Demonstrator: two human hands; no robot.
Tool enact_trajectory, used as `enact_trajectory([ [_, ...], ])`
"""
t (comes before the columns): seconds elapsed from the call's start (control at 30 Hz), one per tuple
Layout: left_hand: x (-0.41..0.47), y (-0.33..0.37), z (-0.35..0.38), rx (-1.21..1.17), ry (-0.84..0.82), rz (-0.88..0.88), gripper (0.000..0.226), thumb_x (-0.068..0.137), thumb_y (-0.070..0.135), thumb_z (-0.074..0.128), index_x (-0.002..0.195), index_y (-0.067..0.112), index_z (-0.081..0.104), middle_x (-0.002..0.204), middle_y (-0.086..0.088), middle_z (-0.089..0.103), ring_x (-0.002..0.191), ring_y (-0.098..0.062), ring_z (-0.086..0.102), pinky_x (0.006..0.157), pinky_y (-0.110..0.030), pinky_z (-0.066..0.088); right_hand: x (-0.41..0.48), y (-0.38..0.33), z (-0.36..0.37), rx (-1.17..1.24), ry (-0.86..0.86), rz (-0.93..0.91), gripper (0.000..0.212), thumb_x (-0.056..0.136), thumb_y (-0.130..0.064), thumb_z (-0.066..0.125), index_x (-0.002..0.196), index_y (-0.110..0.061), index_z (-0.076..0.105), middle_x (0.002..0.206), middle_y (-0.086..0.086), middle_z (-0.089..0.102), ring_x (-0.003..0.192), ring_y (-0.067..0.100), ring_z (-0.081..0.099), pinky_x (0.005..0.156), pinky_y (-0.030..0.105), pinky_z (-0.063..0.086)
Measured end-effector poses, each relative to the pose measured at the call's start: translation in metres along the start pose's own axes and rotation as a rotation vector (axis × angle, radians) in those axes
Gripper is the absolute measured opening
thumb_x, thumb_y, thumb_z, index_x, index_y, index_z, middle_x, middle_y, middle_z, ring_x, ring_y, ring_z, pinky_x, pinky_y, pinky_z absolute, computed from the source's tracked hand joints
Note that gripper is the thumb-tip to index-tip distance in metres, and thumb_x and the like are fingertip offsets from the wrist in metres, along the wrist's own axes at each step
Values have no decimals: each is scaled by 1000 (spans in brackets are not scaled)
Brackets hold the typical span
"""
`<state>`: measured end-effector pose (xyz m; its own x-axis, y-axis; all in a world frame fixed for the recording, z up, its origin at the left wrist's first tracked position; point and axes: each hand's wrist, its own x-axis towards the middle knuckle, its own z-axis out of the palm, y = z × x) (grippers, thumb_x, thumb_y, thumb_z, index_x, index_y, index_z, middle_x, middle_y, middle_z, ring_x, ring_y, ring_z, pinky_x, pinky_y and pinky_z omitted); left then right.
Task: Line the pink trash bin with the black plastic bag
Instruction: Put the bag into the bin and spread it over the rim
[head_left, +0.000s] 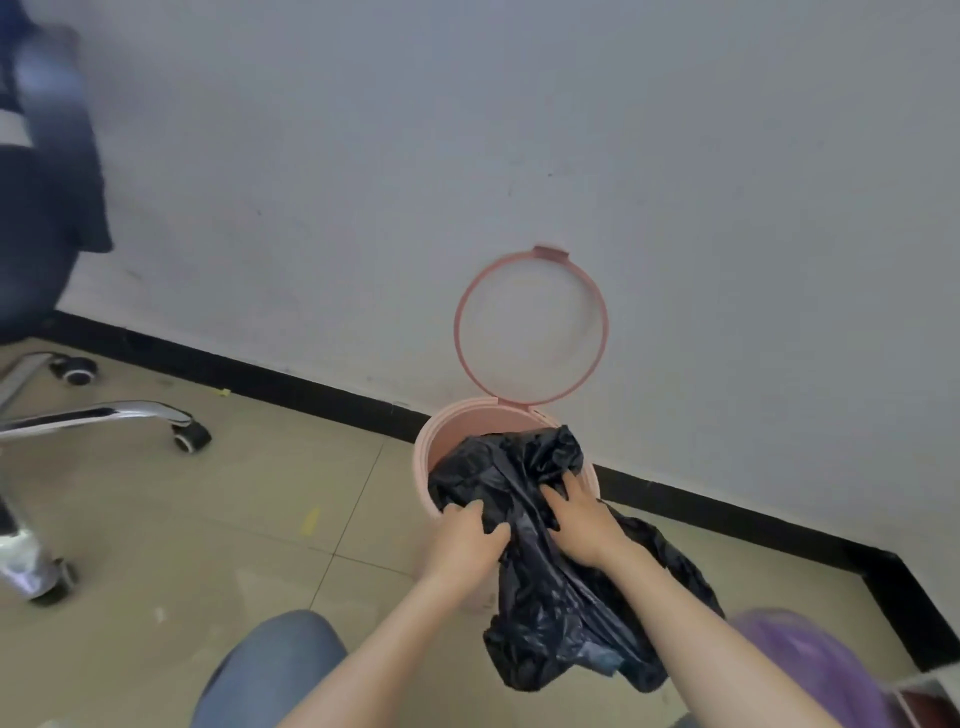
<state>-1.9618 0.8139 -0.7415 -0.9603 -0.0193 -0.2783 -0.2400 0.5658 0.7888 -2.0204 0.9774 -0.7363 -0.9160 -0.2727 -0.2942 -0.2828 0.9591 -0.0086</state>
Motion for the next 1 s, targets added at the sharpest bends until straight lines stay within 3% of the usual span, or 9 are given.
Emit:
enact_trajectory([
  [0.13, 5, -16, -10, 94, 14, 54, 63, 92, 45, 40, 144, 23, 12, 154, -12, 12, 140, -29, 13, 110, -42, 26, 8, -3, 3, -13, -62, 10, 49, 96, -35, 41, 142, -24, 26, 157, 13, 6, 135, 38, 28, 104, 44, 37],
  [0.3, -6, -16, 2, 154, -148, 284, 56, 90, 57, 26, 140, 44, 4, 156, -3, -8, 142, -25, -5, 117, -44, 9, 17, -7, -8, 58, -111, -11, 52, 95, -39, 43, 143, -26, 26, 156, 11, 12, 136, 34, 29, 108, 41, 34],
  [0.47, 13, -18, 5, 399, -244, 217, 56, 89, 60, 25, 140, 43, 11, 155, -4, -12, 141, -27, -12, 115, -46, 3, 20, -14, -16, 572, -322, -24, 39, 93, -17, 49, 132, -16, 47, 139, 10, 48, 126, 25, 45, 106, 35, 35],
  [0.6, 31, -15, 14, 746, -357, 187, 60, 89, 62, 21, 142, 34, 13, 156, -11, 0, 141, -35, 1, 114, -49, 6, 7, 12, -33, 780, -122, 114, 42, 87, 5, 40, 125, -9, 54, 138, 8, 48, 131, 20, 41, 103, 26, 30],
  [0.7, 46, -5, 21, 867, -377, 165, 58, 91, 58, 23, 137, 24, 32, 145, -17, 36, 129, -37, 34, 111, -52, 11, -14, 29, -42, 627, -134, 1, 37, 95, -23, 46, 132, -19, 46, 145, 3, 42, 134, 16, 35, 106, 25, 25],
  [0.77, 60, 3, 23, 800, -412, 106, 51, 93, 52, 28, 112, 13, 55, 117, -15, 59, 107, -33, 52, 103, -50, 23, -27, 38, -36, 469, -198, -67, 56, 90, -49, 48, 141, -33, 29, 155, 1, 19, 143, 19, 15, 116, 35, 16],
  [0.87, 76, 7, 26, 653, -493, 5, 44, 92, 47, 37, 73, 11, 51, 79, -11, 57, 75, -27, 49, 72, -34, 35, -36, 40, -20, 148, -226, -95, 82, 78, -62, 55, 142, -47, 7, 158, 2, -12, 144, 29, -11, 117, 54, 4],
  [0.93, 79, 10, 22, 627, -419, -7, 41, 93, 44, 37, 68, 13, 47, 73, -7, 53, 81, -28, 52, 77, -34, 36, -27, 38, -9, 76, -167, -132, 84, 79, -56, 60, 142, -46, 6, 157, 4, -18, 144, 34, -2, 115, 54, 13],
  [1.0, 80, 11, 17, 551, -307, -10, 38, 95, 40, 32, 94, 9, 55, 100, -12, 58, 108, -31, 52, 99, -40, 34, -7, 40, 0, 118, -119, -163, 72, 84, -41, 61, 142, -41, 19, 158, 6, -10, 139, 34, 21, 109, 47, 32],
])
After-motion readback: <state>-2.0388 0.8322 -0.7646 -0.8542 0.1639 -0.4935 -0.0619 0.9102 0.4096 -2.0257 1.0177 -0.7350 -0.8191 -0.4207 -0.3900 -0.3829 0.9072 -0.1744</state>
